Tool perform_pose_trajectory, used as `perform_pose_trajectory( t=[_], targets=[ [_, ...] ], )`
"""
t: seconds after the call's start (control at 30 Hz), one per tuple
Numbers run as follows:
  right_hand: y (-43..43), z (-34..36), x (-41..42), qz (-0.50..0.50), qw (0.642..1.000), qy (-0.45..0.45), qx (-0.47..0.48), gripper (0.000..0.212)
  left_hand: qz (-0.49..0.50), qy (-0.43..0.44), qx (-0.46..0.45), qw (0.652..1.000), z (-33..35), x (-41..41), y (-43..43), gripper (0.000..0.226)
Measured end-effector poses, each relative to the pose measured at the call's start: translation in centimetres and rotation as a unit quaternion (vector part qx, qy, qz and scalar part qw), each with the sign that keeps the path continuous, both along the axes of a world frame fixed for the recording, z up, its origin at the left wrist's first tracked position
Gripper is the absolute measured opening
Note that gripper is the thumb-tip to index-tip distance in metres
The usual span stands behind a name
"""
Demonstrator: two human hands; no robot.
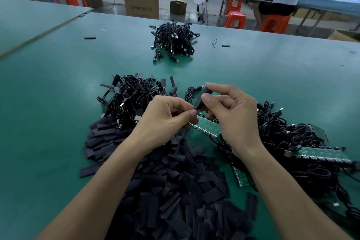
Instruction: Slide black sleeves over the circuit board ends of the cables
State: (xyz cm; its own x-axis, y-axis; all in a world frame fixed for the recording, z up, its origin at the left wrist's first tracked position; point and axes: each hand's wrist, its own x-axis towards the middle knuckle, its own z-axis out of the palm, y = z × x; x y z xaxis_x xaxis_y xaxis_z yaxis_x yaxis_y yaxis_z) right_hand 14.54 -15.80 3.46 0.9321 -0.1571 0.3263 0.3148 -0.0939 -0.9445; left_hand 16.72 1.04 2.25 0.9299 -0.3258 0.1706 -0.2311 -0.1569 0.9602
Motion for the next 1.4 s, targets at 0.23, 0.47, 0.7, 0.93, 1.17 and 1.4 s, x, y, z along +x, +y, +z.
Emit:
perform_pose_trajectory(
  t=[0.23, 0.47, 0.7, 0.93, 1.17, 1.4],
  targets=[
    [-0.7, 1.7, 0.4, -0.036, 0.992, 0.009, 0.123, 0.015, -0.039, -0.016, 0.138, 0.99, 0.6, 0.0, 1.3, 0.038],
    [-0.8, 2.8, 0.9, -0.037, 0.974, 0.011, 0.221, 0.023, 0.036, -0.068, 0.155, 0.985, 0.8, 0.1, 1.0, 0.007],
    [-0.1, 1.4, 0.3, 0.038, 0.933, 0.083, -0.349, 0.042, 0.259, -0.138, 0.085, 0.952, 0.9, 1.9, 3.0, 0.018],
    [1.7, -1.1, -0.2, -0.009, 0.746, 0.092, -0.66, 0.036, 0.357, -0.112, 0.128, 0.918, -0.9, 3.1, 5.1, 0.053],
    [-0.8, 0.8, 0.4, -0.032, 0.868, 0.107, -0.484, 0.024, 0.377, -0.187, 0.124, 0.899, -0.7, 2.7, 4.1, 0.017],
    [-3.0, 1.6, 1.1, 0.123, 0.948, 0.077, -0.283, 0.022, 0.074, -0.142, 0.11, 0.981, 0.2, 0.3, 0.8, 0.014]
  ],
)
